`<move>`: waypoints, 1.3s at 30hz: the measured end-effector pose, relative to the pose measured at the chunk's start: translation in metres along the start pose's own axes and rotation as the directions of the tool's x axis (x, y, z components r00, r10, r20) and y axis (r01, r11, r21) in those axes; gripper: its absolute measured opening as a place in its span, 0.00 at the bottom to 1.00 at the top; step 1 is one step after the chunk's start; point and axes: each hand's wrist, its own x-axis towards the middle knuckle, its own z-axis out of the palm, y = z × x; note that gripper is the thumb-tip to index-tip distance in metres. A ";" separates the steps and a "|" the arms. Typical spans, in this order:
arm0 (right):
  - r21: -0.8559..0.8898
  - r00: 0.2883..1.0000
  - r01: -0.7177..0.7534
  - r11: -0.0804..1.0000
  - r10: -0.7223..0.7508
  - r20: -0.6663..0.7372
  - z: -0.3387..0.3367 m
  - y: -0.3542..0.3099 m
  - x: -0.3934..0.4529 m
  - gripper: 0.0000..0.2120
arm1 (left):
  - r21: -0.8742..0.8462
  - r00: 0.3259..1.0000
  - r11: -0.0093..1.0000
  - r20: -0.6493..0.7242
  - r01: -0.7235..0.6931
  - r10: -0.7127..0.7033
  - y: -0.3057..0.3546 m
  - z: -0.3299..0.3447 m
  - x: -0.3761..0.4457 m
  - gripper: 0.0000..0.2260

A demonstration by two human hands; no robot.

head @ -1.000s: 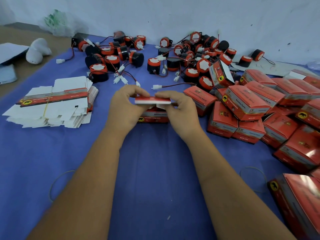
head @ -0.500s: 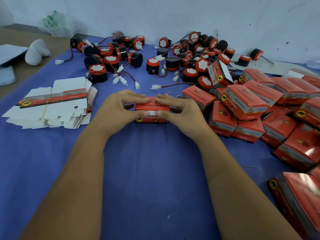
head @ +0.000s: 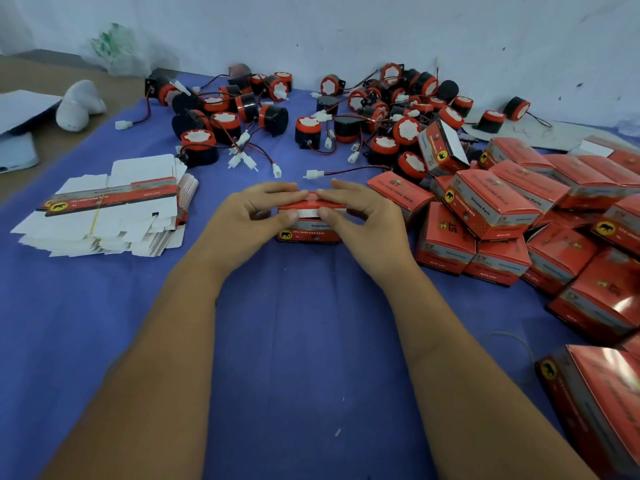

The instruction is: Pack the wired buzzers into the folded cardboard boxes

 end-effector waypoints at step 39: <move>0.206 0.730 0.288 0.935 -0.075 -0.680 -0.086 -0.090 -0.021 0.14 | -0.472 0.912 0.879 -0.327 0.070 -0.248 0.055 0.081 -0.029 0.13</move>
